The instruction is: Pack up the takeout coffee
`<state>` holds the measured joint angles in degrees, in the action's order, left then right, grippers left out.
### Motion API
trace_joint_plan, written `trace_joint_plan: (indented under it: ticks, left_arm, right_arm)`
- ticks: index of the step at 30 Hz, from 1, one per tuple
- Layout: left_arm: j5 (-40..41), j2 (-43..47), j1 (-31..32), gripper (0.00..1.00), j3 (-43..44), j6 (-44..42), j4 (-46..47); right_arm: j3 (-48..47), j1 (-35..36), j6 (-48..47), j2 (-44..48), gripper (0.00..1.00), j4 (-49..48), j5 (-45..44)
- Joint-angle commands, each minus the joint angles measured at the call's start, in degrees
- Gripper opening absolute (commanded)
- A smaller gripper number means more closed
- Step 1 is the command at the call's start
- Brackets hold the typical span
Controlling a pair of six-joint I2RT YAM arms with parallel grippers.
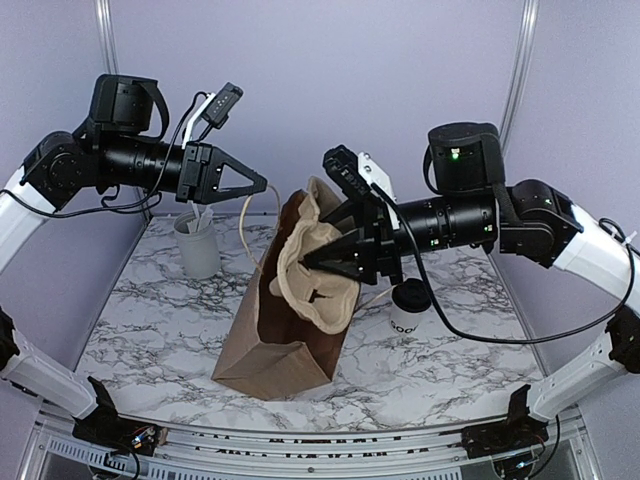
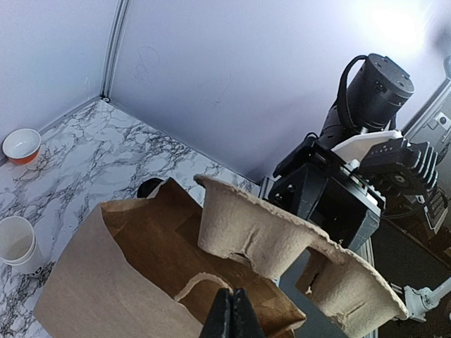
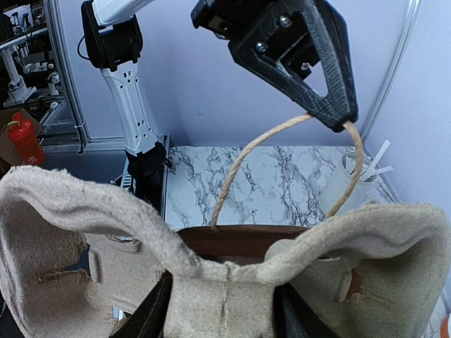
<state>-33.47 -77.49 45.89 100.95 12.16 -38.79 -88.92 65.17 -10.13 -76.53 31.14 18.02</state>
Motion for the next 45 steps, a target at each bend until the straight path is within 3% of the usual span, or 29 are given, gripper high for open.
trace_joint_plan:
  ticks: [1,25,36,45]
  left_arm:
    - [-1.88,-0.38,0.34,0.00,1.97,-1.55,2.36]
    - [-10.15,-0.65,2.01,0.00,2.30,-8.35,-2.41]
    - [-11.30,-1.19,2.08,0.00,2.50,-10.75,-2.69]
    - [-16.89,-1.09,-2.18,0.00,0.46,-8.99,0.51]
  right_arm:
    - [0.09,0.54,0.45,-0.66,0.44,0.11,2.85]
    - [-1.06,-5.67,-3.45,-5.05,0.42,6.81,9.71]
    - [0.85,-5.12,-3.10,-7.23,0.41,7.64,0.61]
    - [-0.06,-2.51,-3.74,-9.58,0.41,9.17,-4.46]
